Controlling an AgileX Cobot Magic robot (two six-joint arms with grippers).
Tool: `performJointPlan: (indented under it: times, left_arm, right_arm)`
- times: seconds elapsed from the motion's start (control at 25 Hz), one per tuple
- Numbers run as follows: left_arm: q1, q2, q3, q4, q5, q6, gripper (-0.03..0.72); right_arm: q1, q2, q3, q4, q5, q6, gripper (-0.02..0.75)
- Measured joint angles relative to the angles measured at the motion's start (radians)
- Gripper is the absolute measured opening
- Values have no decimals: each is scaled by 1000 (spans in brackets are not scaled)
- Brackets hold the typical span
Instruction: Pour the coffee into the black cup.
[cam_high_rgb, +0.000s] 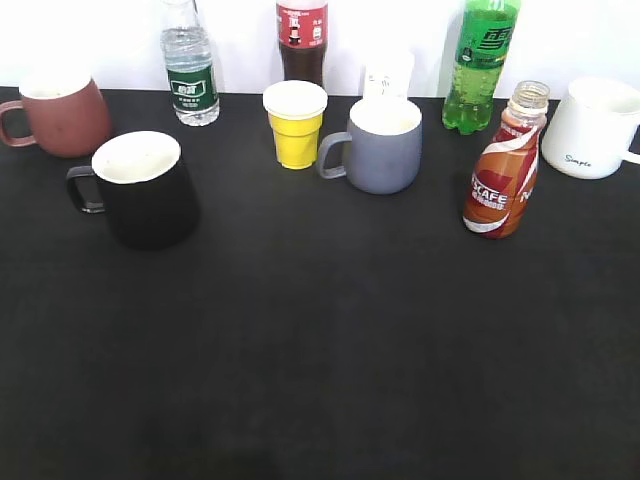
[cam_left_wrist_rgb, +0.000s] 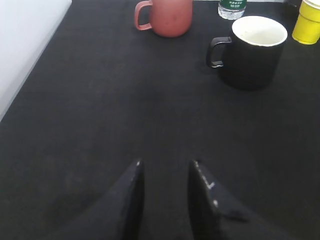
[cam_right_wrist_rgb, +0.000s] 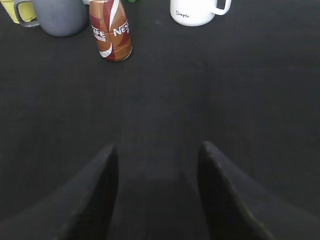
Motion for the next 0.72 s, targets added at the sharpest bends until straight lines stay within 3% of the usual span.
performJointPlan:
  times: [0.44, 0.6, 0.72]
  left_arm:
    - [0, 0, 0, 0, 0, 0, 248]
    - [0, 102, -32, -3, -71, 0, 467]
    - [0, 326, -57, -9, -365, 8, 491]
  right_arm:
    - [0, 0, 0, 0, 0, 0, 411]
    - [0, 0, 0, 0, 0, 0, 410]
    - [0, 0, 0, 0, 0, 0, 410]
